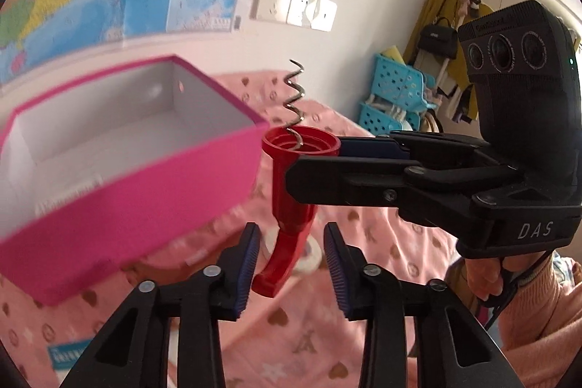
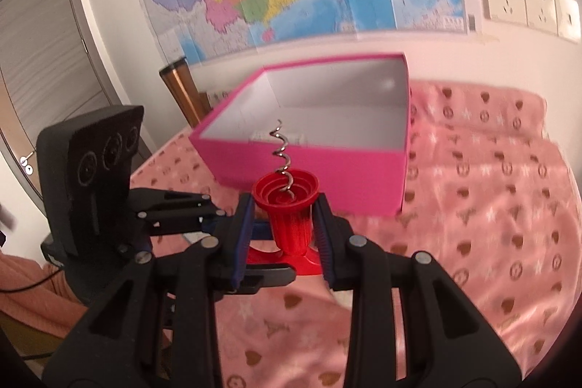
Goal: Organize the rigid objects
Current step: 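Carry the red corkscrew over the magenta box and release it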
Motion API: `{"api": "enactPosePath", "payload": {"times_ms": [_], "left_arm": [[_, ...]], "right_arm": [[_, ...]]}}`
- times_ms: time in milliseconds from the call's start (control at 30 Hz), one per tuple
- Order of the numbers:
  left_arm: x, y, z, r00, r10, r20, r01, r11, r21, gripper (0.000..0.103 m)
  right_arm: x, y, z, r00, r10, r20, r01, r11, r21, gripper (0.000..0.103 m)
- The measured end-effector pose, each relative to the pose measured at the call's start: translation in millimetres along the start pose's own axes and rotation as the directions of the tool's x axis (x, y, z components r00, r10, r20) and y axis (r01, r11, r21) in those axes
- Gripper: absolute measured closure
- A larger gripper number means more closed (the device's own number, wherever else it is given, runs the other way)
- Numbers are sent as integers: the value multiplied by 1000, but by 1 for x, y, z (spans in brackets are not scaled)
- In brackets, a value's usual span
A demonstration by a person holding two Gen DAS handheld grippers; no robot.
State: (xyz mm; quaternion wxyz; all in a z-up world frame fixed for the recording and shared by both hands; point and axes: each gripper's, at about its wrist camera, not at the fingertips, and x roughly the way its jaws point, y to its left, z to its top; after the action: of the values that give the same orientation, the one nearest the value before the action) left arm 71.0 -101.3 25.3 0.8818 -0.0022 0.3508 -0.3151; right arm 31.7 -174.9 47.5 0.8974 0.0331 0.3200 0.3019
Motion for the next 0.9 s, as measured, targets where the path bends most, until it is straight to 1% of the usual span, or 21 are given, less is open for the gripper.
{"api": "enactPosePath", "payload": {"times_ms": [133,233,467,567,767,900], "left_arm": [[-7,5,21,999,34,35,-35,999,11,70],[-6,12,36,998,43,49,-44,999,13,70],[-1,29,74,995,73,72,-73,997,-2,71],[7,36,84,994,84,71,-83,996,-13,71],[31,56,97,994,105,33,-103,993,-51,71],[49,71,99,996,88,1,-88,991,-99,71]], "right_arm": [[6,-1,23,1000,-2,27,3,1000,-19,68],[9,-5,41,999,7,44,-6,1000,-22,68],[25,-16,84,997,-41,65,44,998,-54,68],[38,-25,98,998,-43,46,46,998,-54,68],[71,-37,109,995,-100,-18,98,991,-86,68],[90,-44,111,989,-137,-53,131,986,-101,68]]}}
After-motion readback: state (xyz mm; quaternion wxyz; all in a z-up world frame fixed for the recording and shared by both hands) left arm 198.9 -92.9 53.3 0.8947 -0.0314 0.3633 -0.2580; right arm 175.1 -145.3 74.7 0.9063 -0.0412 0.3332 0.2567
